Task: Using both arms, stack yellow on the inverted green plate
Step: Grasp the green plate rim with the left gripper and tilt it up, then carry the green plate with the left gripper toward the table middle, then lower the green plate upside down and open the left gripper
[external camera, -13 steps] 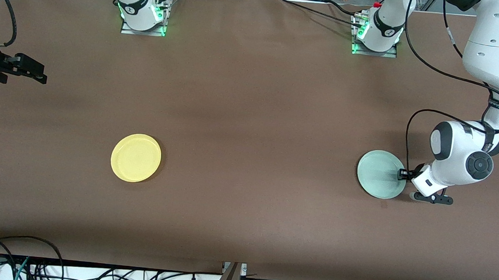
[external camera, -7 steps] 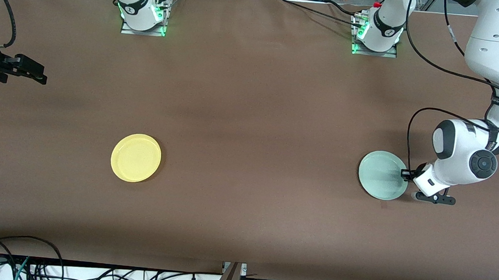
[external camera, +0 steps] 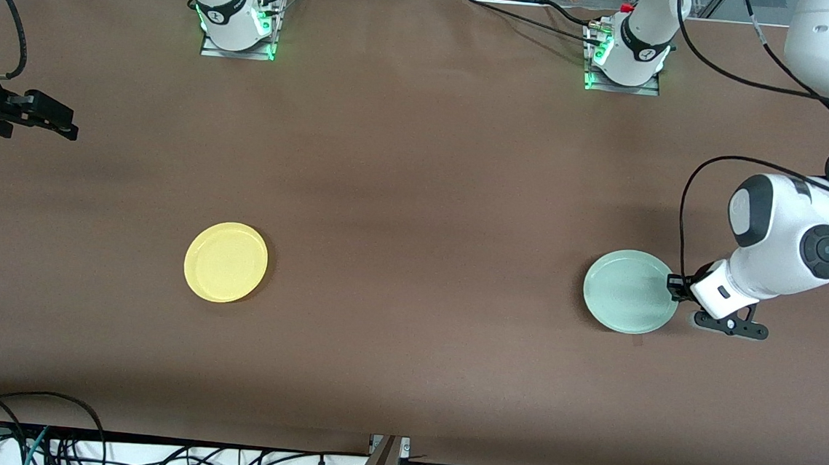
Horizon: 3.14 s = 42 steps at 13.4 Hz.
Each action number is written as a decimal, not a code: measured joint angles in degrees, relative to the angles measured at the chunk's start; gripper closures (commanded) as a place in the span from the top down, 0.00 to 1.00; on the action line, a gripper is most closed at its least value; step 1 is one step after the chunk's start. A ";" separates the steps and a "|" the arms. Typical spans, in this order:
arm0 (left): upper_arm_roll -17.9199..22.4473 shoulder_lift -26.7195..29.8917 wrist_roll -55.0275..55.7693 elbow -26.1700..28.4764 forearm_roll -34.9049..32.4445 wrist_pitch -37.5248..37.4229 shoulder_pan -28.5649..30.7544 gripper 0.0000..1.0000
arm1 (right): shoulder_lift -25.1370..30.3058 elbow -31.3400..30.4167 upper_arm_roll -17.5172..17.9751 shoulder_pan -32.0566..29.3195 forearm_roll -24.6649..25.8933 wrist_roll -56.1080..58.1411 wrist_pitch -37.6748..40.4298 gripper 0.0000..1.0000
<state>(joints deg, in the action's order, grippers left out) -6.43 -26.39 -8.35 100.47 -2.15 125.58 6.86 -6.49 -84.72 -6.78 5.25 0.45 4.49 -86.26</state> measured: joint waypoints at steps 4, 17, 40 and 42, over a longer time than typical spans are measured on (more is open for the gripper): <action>-1.87 1.72 7.85 -8.76 -7.87 -12.54 -5.03 0.00 | 0.00 0.00 0.00 0.00 0.00 0.00 0.00 1.00; -1.97 -9.46 48.01 -19.08 -57.59 -31.30 -48.33 0.00 | 0.00 0.00 0.02 0.02 0.00 0.00 0.00 1.00; 6.88 -30.63 58.71 -27.31 -70.50 -40.71 -69.47 1.00 | -0.02 0.00 -0.07 -0.01 0.00 -0.01 -0.10 1.00; 6.53 -30.91 62.99 -27.34 -69.91 -40.09 -70.06 1.00 | -0.15 -0.01 -0.16 -0.05 0.00 -0.01 -0.10 1.00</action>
<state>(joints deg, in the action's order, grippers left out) 0.09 -57.30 54.64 73.13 -72.06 85.49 -63.20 -6.64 -84.73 -6.95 5.20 0.45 4.48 -86.36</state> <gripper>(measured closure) 0.617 0.000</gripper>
